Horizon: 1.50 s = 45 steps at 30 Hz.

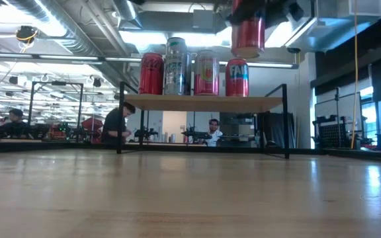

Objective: Place canned beverage on shelf
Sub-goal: Put the red soda can on the shelf aligned with the other red soda can

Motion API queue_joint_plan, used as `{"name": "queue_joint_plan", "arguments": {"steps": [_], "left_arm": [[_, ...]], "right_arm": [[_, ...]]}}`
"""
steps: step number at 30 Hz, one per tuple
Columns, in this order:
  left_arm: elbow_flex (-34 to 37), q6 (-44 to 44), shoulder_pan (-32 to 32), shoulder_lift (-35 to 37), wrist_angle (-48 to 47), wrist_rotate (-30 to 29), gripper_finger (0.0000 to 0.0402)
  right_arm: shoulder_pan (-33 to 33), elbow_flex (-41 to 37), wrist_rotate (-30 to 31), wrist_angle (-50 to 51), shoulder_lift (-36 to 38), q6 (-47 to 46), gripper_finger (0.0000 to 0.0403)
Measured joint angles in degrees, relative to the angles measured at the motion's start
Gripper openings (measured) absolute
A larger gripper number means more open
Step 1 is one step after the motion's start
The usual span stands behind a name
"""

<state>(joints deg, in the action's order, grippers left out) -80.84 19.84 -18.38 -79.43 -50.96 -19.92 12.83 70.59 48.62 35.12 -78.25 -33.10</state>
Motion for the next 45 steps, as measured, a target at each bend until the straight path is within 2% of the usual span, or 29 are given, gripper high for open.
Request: {"name": "queue_joint_plan", "arguments": {"steps": [3,8,12,27,40,42,45], "left_arm": [[0.0,0.0,-0.5,1.9,-1.6,-0.6,0.0357],[0.0,-0.8,-0.6,3.6,-1.9,-0.5,0.0357],[0.0,-2.1,-0.6,3.5,-2.7,-0.5,0.0357],[0.0,-3.9,-0.6,3.5,-2.7,-0.1,0.0357],[0.0,-4.9,-0.5,3.5,-2.4,-0.2,0.0357],[0.0,-5.0,-0.5,3.5,-2.4,-0.2,0.0357],[0.0,-5.0,-0.5,3.5,-2.5,-0.3,0.0357]], "right_arm": [[-4.9,2.1,1.4,1.5,0.0,-1.1,0.0267],[-11.6,1.6,-1.0,1.7,-0.7,-5.8,0.0267],[-14.5,0.6,-2.7,1.3,-2.1,-9.2,0.0267],[-19.1,0.2,-1.6,-0.7,-10.1,-10.2,0.0267],[-22.0,0.2,-1.1,-2.6,-11.4,-10.1,0.0267],[-22.0,0.2,-0.8,-2.9,-11.7,-10.1,0.0286],[-21.9,0.3,-0.9,-2.8,-12.7,-10.0,0.0339]]}}
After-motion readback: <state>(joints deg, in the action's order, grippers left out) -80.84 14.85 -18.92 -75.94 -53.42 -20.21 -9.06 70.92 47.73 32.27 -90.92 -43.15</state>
